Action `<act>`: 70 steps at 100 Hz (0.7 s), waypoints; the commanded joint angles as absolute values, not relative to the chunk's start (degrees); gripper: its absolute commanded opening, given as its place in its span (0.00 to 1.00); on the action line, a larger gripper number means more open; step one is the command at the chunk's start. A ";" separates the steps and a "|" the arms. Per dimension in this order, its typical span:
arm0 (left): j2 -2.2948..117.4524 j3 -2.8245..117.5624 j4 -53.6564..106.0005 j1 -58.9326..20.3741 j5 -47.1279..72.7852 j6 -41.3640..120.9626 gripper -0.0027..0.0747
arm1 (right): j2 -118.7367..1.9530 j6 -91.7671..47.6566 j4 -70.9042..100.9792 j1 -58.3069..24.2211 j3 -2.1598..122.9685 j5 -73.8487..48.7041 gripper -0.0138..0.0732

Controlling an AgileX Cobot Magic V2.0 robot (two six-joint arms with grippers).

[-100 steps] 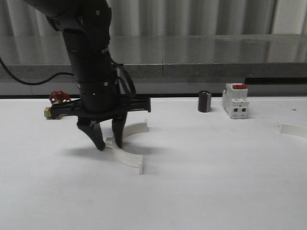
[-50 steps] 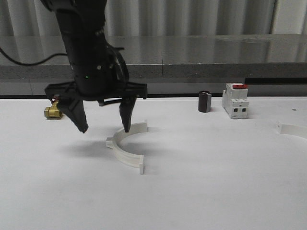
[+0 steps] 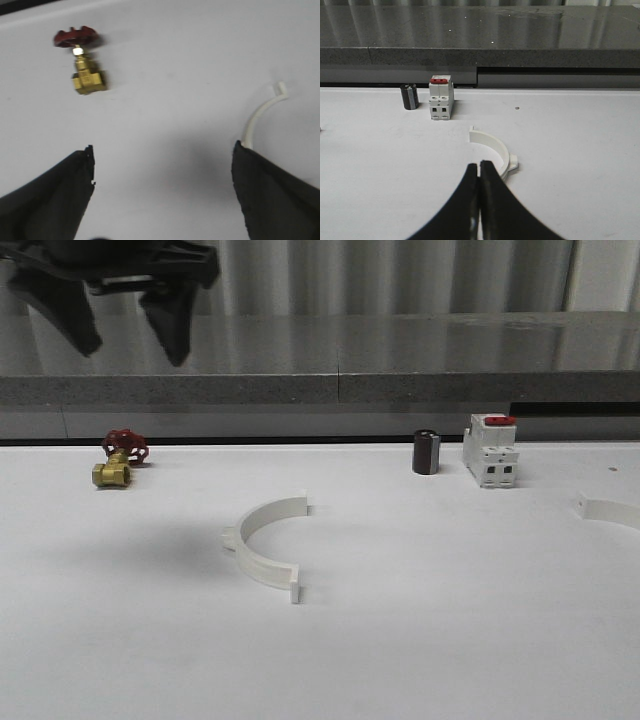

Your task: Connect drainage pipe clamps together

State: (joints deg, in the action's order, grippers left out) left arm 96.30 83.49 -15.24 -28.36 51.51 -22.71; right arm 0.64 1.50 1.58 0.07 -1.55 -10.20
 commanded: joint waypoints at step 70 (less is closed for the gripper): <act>54.38 43.32 9.01 -7.27 27.74 2.35 0.74 | 1.70 1.10 1.64 0.05 -0.69 -5.67 0.08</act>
